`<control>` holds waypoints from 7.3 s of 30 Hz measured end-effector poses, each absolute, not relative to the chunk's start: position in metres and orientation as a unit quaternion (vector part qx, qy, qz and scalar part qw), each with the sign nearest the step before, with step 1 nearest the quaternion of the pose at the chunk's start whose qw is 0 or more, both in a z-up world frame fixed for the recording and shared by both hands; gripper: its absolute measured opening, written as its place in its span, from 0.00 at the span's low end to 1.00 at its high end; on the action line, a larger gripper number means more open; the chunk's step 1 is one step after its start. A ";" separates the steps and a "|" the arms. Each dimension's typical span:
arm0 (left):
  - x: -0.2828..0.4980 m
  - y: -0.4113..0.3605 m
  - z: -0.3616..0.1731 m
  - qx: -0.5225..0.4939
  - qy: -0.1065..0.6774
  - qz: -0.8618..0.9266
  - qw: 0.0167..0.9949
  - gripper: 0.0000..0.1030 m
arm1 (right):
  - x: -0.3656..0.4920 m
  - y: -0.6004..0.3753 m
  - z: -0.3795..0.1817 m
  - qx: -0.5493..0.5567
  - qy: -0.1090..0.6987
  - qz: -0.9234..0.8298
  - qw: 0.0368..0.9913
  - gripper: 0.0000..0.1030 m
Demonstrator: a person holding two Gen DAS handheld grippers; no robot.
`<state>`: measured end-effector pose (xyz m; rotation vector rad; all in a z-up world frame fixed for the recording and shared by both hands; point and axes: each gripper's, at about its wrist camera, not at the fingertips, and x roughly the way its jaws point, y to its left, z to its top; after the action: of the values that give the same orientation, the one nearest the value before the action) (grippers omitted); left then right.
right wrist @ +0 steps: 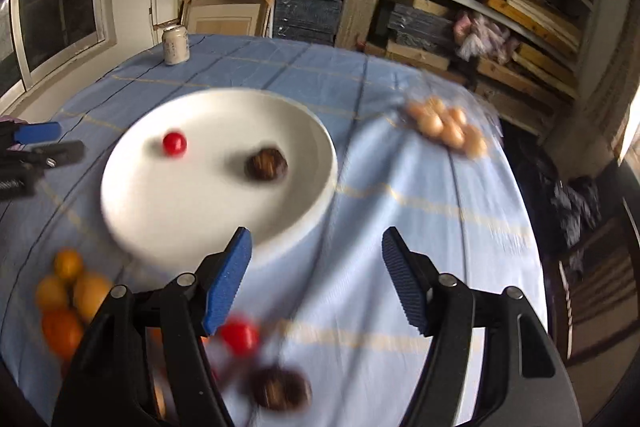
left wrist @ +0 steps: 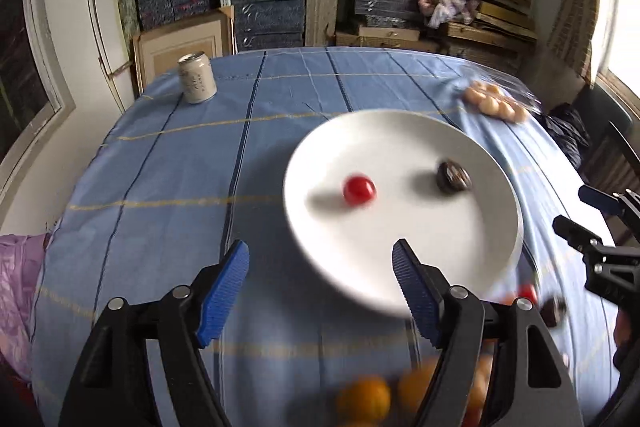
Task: Organize fruits
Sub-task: 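Grasp a dark red plum with the right gripper while the left grasps the pale grapefruit, then carry the grapefruit and plum in both grippers over the white plate, then release both fruits onto the plate, then grasp another dark purple fruit with the right gripper, then grasp a small yellow-orange citrus with the left gripper while the right holds its fruit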
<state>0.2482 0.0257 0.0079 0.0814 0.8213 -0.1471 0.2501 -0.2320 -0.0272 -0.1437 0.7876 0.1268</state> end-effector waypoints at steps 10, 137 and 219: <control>0.128 0.038 -0.021 0.036 0.378 -0.082 0.921 0.76 | 0.126 -0.224 -0.061 -0.067 0.398 0.095 0.910 0.64; 0.291 0.003 -0.019 0.038 0.394 -0.059 0.916 0.63 | 0.324 -0.202 -0.035 -0.035 0.402 0.099 0.910 0.65; 0.174 0.033 -0.063 -0.022 0.426 -0.079 0.901 0.36 | 0.186 -0.228 -0.088 -0.065 0.393 0.054 0.916 0.40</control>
<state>0.1744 0.0333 -0.0631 -0.0462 0.8811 -0.1627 0.1862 -0.2280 -0.0883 -0.1342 0.8089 0.1104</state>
